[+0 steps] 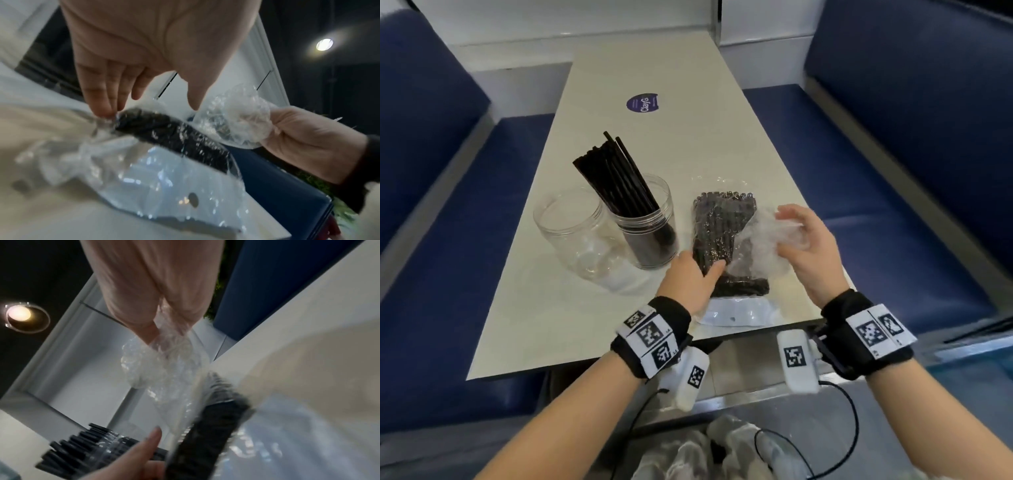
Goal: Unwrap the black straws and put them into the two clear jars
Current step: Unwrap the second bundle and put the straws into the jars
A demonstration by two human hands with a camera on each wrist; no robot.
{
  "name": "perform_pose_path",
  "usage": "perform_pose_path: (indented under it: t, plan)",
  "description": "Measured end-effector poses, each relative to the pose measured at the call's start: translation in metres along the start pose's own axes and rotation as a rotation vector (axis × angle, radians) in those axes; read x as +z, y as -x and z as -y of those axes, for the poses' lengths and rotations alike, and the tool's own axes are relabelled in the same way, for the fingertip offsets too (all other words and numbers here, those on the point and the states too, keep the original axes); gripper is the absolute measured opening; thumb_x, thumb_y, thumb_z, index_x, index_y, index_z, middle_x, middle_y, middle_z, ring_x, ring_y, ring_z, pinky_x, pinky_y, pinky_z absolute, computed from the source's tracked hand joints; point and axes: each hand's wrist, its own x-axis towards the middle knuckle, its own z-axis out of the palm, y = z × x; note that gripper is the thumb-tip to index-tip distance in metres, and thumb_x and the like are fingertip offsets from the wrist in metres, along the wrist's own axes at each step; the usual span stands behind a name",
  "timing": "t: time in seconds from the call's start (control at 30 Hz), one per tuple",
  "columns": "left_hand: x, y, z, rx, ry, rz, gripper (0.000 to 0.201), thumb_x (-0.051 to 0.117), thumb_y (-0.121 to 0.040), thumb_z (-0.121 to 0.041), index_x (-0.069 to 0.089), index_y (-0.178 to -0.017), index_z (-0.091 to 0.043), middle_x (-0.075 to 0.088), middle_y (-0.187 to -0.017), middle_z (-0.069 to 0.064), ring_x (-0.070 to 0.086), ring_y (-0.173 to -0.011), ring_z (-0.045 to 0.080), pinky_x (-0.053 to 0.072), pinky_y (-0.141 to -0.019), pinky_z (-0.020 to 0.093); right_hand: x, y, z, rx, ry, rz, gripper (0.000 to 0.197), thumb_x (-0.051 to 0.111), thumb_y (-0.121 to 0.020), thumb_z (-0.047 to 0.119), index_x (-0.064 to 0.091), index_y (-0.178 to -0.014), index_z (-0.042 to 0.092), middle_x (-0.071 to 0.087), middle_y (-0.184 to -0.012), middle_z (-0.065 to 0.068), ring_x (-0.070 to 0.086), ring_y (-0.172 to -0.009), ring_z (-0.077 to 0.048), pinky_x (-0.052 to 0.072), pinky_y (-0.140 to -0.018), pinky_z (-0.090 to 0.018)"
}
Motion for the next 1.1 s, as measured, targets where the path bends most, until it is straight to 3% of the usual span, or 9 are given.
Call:
perform_pose_path:
  t: [0.13,0.27,0.37,0.47,0.6,0.73,0.83,0.93,1.1]
  plan:
    - [0.019,-0.017,-0.002,-0.085,-0.059,-0.009,0.093,0.058,-0.066,-0.076,0.045,-0.12,-0.001,0.059,-0.116,0.016,0.057,-0.106,0.032,0.049,-0.092,0.045,0.0,0.005,-0.022,-0.046,0.361,0.06,0.024,0.054,-0.077,-0.006,0.067,-0.09,0.009,0.057,-0.124,-0.013,0.05,-0.112,-0.017,0.033,-0.094,-0.008]
    - [0.021,-0.024,-0.007,-0.087,0.082,-0.005,0.105,0.064,-0.036,-0.079,0.057,-0.109,-0.004,0.067,-0.105,0.01,0.065,-0.095,0.027,0.054,-0.084,0.042,0.009,0.016,-0.037,-0.038,0.608,0.305,0.043,0.031,-0.071,0.019,0.068,-0.093,0.013,0.048,-0.139,-0.007,0.037,-0.13,-0.035,0.026,-0.109,-0.052]
    - [0.023,-0.03,-0.004,-0.045,0.22,-0.041,0.095,0.069,-0.032,-0.07,0.063,-0.103,-0.007,0.069,-0.099,0.008,0.067,-0.092,0.023,0.056,-0.081,0.041,0.009,0.02,-0.035,-0.079,0.559,0.394,0.057,0.033,-0.065,0.037,0.068,-0.102,0.012,0.044,-0.139,-0.014,0.035,-0.122,-0.021,0.023,-0.107,-0.038]
    - [0.022,-0.022,-0.008,0.002,0.274,-0.099,0.073,0.083,-0.058,-0.044,0.054,-0.113,-0.005,0.06,-0.111,0.012,0.058,-0.105,0.024,0.05,-0.091,0.038,0.006,0.022,-0.032,-0.043,0.523,0.407,0.056,0.047,-0.065,0.049,0.065,-0.103,0.011,0.047,-0.128,-0.014,0.04,-0.116,-0.02,0.025,-0.099,-0.024]
    - [0.012,-0.004,-0.001,0.106,0.423,-0.162,0.058,0.077,-0.075,-0.028,0.046,-0.12,-0.01,0.061,-0.111,0.001,0.059,-0.097,0.012,0.046,-0.08,0.017,0.004,0.016,-0.032,-0.057,0.49,0.249,0.017,0.065,-0.072,0.007,0.063,-0.087,0.0,0.057,-0.096,-0.014,0.055,-0.088,-0.026,0.032,-0.073,-0.003]
    - [-0.012,0.022,0.013,0.231,0.547,-0.197,0.056,0.078,-0.073,-0.019,0.043,-0.117,-0.023,0.06,-0.102,-0.017,0.058,-0.085,-0.016,0.046,-0.075,0.001,0.009,-0.001,-0.021,-0.116,0.452,0.057,0.021,0.05,-0.072,-0.017,0.058,-0.086,-0.005,0.055,-0.087,-0.015,0.047,-0.082,-0.019,0.031,-0.069,-0.005]
    - [-0.03,0.038,0.031,0.285,0.593,-0.267,0.057,0.077,-0.07,-0.005,0.04,-0.102,-0.034,0.059,-0.098,-0.013,0.061,-0.084,-0.011,0.053,-0.079,0.013,0.027,-0.017,-0.012,-0.108,0.436,0.02,0.022,0.04,-0.077,-0.019,0.05,-0.094,-0.011,0.04,-0.094,-0.01,0.038,-0.089,-0.018,0.027,-0.071,-0.005]
    - [-0.043,0.046,0.053,0.287,0.602,-0.349,0.057,0.075,-0.069,0.004,0.039,-0.092,-0.033,0.061,-0.086,-0.006,0.063,-0.071,-0.007,0.055,-0.067,0.014,0.053,-0.028,-0.005,-0.136,0.445,0.082,0.023,0.034,-0.08,-0.018,0.044,-0.1,-0.013,0.031,-0.097,-0.011,0.033,-0.09,-0.02,0.028,-0.08,-0.005]
    - [-0.052,0.053,0.086,0.222,0.66,-0.415,0.061,0.084,-0.061,-0.003,0.041,-0.088,-0.038,0.061,-0.087,-0.002,0.065,-0.075,0.004,0.058,-0.069,0.039,0.09,-0.038,-0.018,0.16,0.665,0.458,0.057,0.048,-0.079,0.031,0.04,-0.123,-0.004,0.036,-0.125,-0.014,0.035,-0.117,-0.027,0.03,-0.099,-0.034]
